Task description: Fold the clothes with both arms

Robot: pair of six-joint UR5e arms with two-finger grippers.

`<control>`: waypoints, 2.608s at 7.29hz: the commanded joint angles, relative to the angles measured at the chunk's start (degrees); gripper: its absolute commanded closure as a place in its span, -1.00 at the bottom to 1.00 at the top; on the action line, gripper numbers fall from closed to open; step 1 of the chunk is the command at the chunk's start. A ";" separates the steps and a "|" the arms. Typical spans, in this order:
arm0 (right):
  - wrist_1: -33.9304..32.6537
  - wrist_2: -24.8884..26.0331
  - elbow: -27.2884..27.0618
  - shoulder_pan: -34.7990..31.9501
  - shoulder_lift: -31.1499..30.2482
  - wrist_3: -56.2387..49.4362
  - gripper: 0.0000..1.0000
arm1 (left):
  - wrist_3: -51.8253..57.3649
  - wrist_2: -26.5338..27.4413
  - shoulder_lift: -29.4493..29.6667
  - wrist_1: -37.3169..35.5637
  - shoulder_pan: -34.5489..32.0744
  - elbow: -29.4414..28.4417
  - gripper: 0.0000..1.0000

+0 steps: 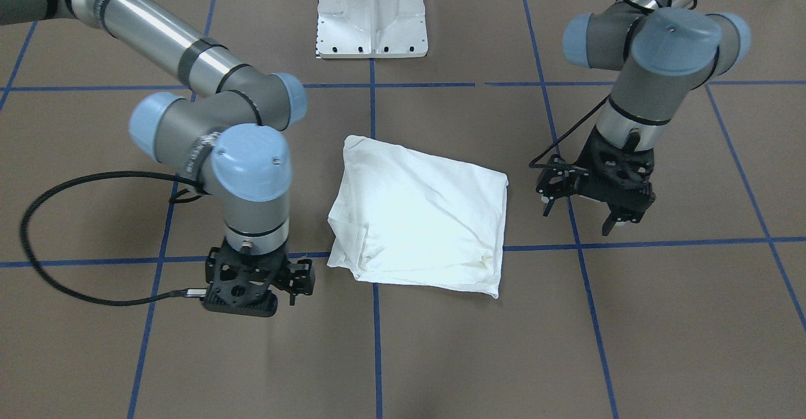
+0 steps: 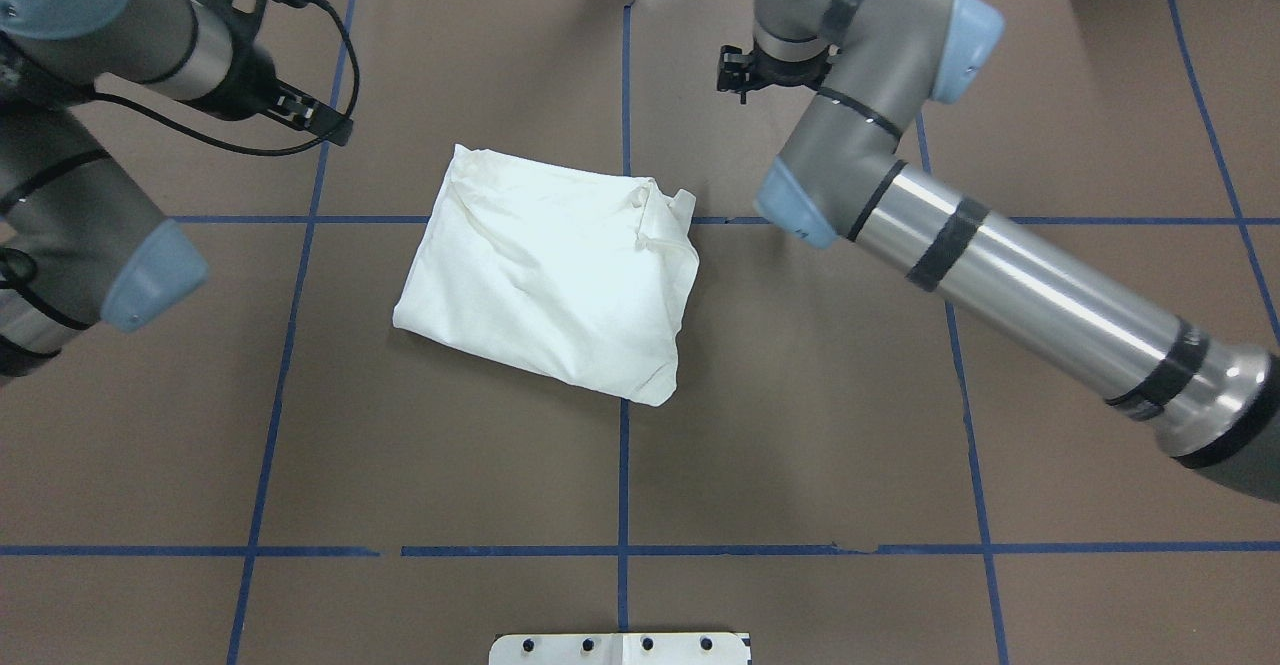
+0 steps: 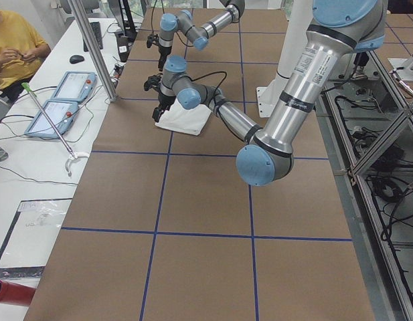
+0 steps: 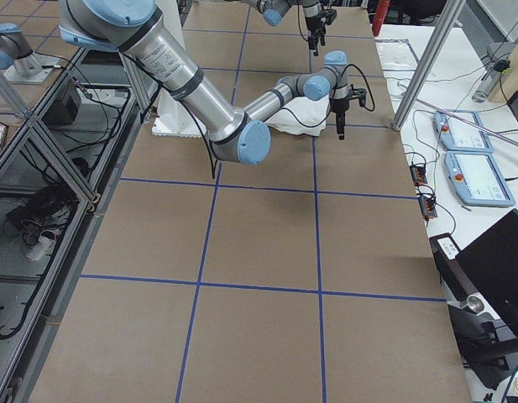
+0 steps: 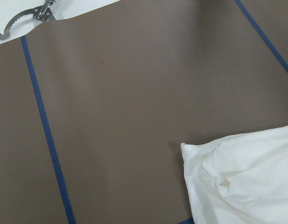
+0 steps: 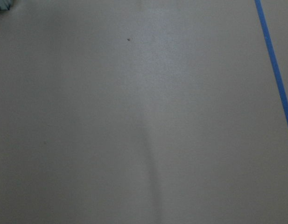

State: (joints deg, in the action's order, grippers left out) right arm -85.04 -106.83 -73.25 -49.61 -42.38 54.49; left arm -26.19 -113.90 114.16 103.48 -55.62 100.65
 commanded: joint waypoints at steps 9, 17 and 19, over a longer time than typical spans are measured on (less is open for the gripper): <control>-9.94 -23.25 -20.33 -40.65 -45.94 -73.57 -1.00 | 38.00 -23.35 -23.87 -18.32 -33.86 -6.69 -1.00; -12.78 -22.81 -21.32 -40.74 -51.31 -73.91 -1.00 | 37.18 -20.31 -25.04 -18.40 -34.03 -6.08 -1.00; -12.61 -22.90 -21.40 -40.74 -51.31 -73.91 -1.00 | 37.18 -20.22 -25.12 -18.49 -34.03 -6.25 -1.00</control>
State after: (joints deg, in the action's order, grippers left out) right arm -97.75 -129.66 -94.58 -90.35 -93.69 -19.43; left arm 10.99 -134.21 89.09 85.02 -89.62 94.48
